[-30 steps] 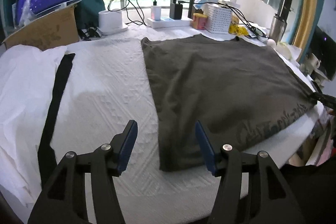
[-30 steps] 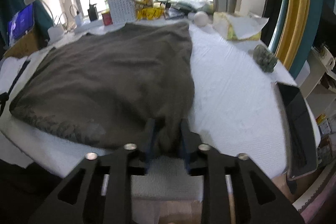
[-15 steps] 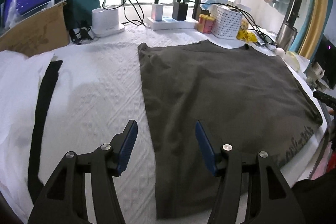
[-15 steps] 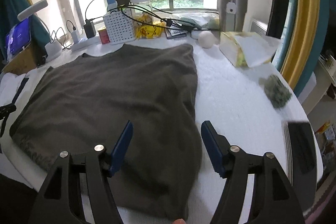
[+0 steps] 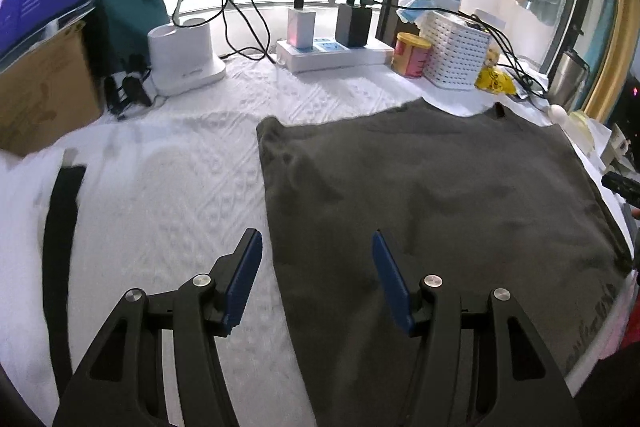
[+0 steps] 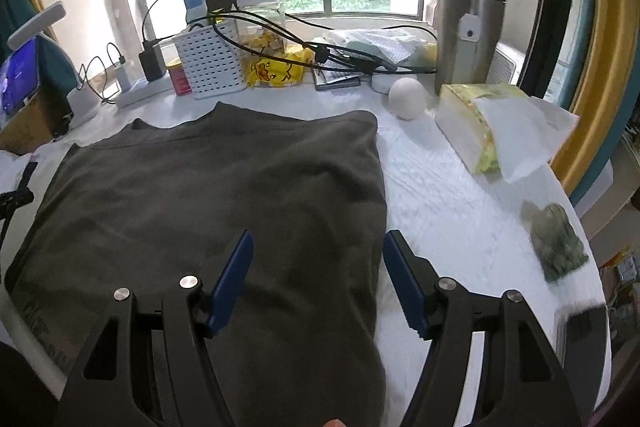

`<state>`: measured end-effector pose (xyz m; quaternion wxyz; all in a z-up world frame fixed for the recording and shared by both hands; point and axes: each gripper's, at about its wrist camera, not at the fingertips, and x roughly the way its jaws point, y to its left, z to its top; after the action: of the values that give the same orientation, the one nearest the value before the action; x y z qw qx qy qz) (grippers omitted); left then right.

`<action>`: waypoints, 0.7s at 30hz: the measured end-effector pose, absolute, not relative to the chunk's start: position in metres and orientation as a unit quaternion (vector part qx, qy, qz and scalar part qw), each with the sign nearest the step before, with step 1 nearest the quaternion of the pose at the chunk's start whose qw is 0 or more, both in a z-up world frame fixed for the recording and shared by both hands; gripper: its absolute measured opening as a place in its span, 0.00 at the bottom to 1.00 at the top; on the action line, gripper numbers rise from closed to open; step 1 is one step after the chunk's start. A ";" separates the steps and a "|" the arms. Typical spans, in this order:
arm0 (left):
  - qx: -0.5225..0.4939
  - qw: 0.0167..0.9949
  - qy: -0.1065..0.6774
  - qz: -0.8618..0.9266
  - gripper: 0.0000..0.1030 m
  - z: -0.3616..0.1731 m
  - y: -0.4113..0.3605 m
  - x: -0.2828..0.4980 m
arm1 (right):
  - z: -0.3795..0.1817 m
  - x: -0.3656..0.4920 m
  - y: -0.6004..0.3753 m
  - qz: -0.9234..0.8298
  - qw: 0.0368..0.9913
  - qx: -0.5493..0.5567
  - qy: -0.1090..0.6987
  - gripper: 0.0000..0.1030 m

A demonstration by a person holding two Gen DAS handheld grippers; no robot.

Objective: Fold small clothes

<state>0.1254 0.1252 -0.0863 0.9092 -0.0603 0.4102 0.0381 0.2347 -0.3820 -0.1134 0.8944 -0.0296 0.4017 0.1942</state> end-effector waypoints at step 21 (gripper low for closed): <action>-0.070 0.898 0.433 0.039 0.53 -0.115 0.153 0.214 | -0.129 0.341 -0.380 0.187 0.892 -0.021 0.410 0.66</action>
<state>0.2144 0.1532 -0.1149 0.8980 -0.0696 0.4327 0.0393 0.3405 -0.3797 -0.1290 0.8924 -0.0213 0.4100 0.1874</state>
